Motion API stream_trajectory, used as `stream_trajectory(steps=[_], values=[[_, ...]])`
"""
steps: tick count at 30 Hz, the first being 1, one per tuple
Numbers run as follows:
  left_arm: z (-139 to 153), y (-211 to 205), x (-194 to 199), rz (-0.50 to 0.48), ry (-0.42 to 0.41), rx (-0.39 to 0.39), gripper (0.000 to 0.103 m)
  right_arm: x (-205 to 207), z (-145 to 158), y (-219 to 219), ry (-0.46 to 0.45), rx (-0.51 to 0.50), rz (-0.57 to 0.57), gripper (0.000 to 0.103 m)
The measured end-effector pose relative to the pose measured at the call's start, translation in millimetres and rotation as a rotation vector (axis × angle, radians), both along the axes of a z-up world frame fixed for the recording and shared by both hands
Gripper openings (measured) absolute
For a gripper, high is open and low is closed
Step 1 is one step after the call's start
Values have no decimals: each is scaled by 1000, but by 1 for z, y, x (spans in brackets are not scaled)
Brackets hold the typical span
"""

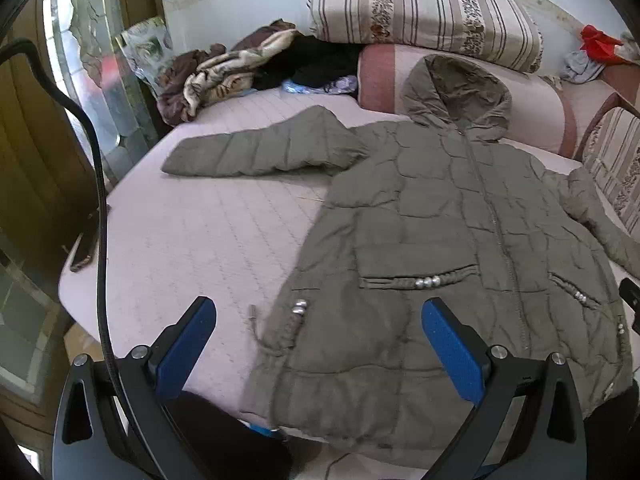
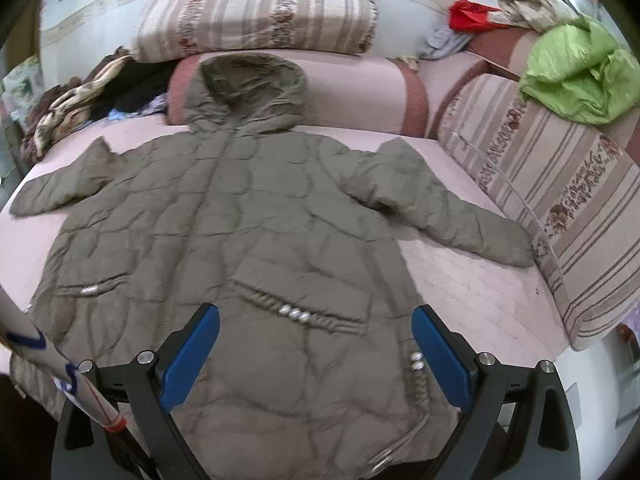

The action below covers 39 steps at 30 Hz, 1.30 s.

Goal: Fold large clothes

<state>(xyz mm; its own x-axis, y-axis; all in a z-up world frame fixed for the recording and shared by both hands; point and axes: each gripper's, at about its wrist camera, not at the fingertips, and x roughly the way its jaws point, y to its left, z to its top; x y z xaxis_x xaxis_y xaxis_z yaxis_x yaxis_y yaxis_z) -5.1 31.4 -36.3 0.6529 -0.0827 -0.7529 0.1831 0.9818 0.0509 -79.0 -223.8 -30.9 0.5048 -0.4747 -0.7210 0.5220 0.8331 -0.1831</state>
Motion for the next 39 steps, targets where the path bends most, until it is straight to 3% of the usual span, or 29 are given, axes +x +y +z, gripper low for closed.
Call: stream_trajectory(steps=[10,23,26,31,39], values=[[-17,-56,-2,-96,51,-5,103,-9,-4,-49,7,-9,-99,99],[-39,-99,13,-118,93,65,103,16,-13,-97,-13,6,-86,99],[-42,-103,21,-116,95,85,103,29,-12,-120,-22,2,-121,99],[-44,-107,39,-99,78,105,103,42,-17,-154,-44,84,-169,99],[-40,-82,86,-24,42,107,103,55,-42,-152,-7,124,-136,99]])
